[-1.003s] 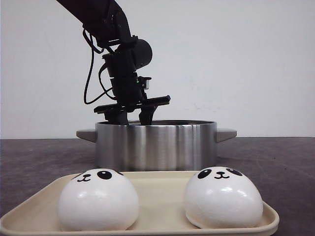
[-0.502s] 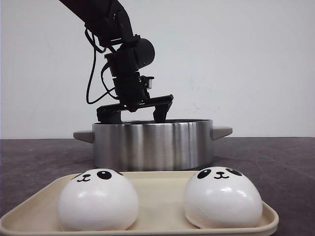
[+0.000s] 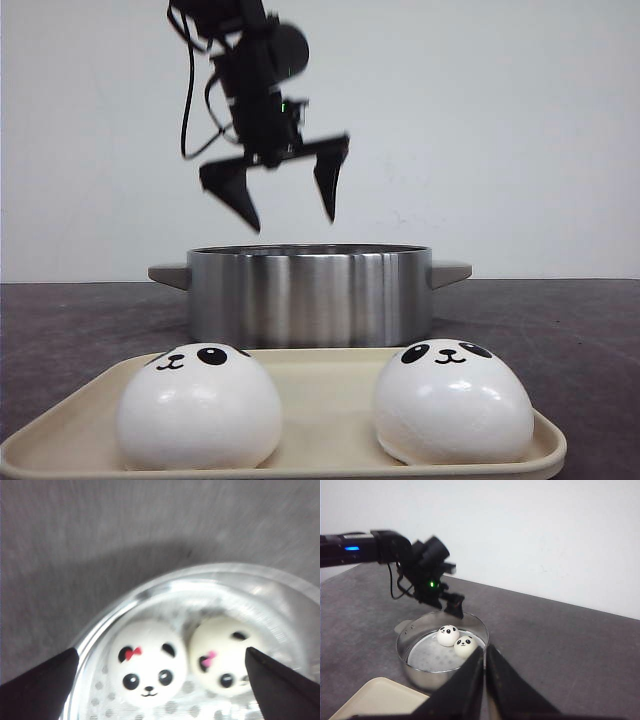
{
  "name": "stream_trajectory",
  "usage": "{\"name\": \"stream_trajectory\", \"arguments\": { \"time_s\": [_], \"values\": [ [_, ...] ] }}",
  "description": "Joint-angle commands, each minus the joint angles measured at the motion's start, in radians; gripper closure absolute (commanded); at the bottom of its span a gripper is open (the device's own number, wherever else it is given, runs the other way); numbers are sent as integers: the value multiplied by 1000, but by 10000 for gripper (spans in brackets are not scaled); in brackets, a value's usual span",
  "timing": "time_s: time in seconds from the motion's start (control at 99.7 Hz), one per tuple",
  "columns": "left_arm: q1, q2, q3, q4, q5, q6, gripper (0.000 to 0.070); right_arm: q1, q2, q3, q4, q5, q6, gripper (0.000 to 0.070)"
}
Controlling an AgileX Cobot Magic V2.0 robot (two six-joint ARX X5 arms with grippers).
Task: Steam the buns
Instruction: 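Raise the left gripper up out of the pot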
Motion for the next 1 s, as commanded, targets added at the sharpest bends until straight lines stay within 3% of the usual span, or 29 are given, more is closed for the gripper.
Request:
{"name": "stream_trajectory", "arguments": {
  "time_s": [0.0, 0.06, 0.221, 0.291, 0.361, 0.461, 0.893, 0.943, 0.993],
  "values": [
    [-15, 27, 85, -38, 16, -13, 0, 5, 3, 14, 7, 1, 11, 700],
    [-21, 27, 151, -93, 16, -29, 0, 5, 3, 14, 2, 1, 11, 700],
    [-58, 27, 354, -297, 6, -14, 330, 5, 3, 14, -21, 1, 0, 700],
    [-79, 27, 435, -379, -12, -10, 397, 5, 3, 14, -25, 1, -10, 700],
    [-103, 27, 523, -459, -35, 14, 401, 5, 3, 14, -26, 1, -16, 700],
    [-144, 0, 587, -470, -40, 32, 401, 5, 3, 14, -25, 0, -16, 700],
    [-295, -322, 590, -477, -64, 43, 402, 5, 3, 14, -27, -3, -16, 700],
    [-309, -364, 590, -477, -64, 42, 420, 5, 3, 14, -27, -3, -16, 700],
    [-319, -408, 590, -477, -64, 40, 486, 5, 3, 14, -24, -3, -16, 700]
  ]
}}
